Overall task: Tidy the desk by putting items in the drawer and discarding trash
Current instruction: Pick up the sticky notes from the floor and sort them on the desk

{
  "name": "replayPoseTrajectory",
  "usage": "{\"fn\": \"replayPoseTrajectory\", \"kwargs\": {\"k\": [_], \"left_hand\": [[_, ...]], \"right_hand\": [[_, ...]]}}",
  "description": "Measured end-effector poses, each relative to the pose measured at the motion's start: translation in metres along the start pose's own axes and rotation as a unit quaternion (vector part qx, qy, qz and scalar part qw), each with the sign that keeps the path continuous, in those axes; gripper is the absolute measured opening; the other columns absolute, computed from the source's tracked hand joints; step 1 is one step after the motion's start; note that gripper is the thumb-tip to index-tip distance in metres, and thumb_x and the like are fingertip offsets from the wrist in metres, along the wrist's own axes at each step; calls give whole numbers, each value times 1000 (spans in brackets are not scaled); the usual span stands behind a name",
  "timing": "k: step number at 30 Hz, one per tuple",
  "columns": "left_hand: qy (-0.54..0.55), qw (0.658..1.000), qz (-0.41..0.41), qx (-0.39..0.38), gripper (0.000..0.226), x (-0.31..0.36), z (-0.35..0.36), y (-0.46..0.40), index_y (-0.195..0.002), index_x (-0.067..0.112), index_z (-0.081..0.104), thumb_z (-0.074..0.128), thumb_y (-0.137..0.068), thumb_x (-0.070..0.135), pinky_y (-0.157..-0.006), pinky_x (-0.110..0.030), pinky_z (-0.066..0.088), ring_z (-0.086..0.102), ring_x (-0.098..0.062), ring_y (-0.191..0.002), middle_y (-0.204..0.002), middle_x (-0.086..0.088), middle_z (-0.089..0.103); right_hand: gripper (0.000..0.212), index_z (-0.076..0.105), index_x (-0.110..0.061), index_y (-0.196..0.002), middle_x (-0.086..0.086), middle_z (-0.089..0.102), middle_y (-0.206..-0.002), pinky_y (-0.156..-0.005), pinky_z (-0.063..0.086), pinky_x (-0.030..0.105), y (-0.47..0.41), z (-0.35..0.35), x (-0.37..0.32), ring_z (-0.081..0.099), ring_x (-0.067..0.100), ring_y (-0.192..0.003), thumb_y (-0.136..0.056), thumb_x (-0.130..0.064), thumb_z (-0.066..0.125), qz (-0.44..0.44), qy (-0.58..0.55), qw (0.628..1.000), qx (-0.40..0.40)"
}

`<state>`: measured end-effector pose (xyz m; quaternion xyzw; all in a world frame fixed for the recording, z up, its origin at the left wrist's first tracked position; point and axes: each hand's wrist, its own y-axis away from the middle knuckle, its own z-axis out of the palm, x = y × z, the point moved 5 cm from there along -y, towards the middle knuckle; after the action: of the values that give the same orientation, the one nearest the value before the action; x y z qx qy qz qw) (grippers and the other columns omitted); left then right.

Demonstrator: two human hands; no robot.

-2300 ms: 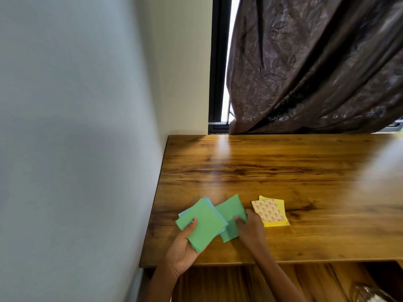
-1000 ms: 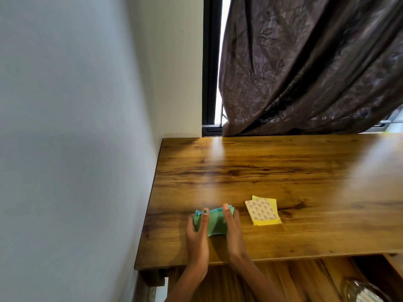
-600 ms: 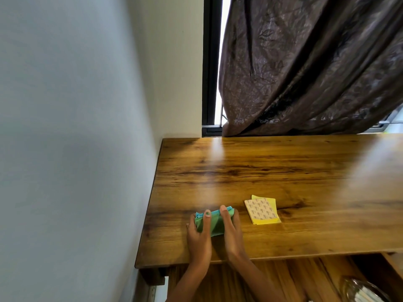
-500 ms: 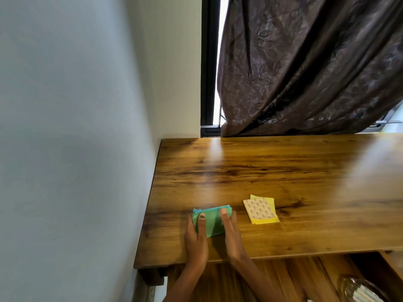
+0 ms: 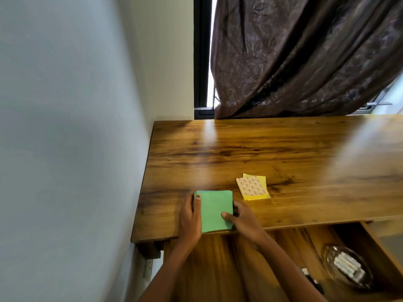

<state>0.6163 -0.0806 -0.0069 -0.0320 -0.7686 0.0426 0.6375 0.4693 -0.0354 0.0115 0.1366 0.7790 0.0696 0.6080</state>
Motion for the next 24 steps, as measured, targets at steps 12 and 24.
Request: {"fn": "replayPoseTrajectory", "kwargs": {"k": [12,24], "left_hand": [[-121,988,93,-5,49,-11,-18,-8,-106,16,64,27,-93,46,-73,-31,48,60,-15,-86,-94,-4,66],[-193,976,99,3,50,-12,-19,-4,-104,22,68,24,-95,46,-79,-34,51,59,-9,-95,-98,6,69]], "right_hand": [[31,58,-11,-115,5,66,-111,-79,56,27,43,35,73,64,17,-102,-85,-8,64,185,105,951,-226],[46,51,-7,-127,8,58,-128,-78,53,19,63,86,121,56,14,-111,-83,-3,64,203,115,952,-201]]}}
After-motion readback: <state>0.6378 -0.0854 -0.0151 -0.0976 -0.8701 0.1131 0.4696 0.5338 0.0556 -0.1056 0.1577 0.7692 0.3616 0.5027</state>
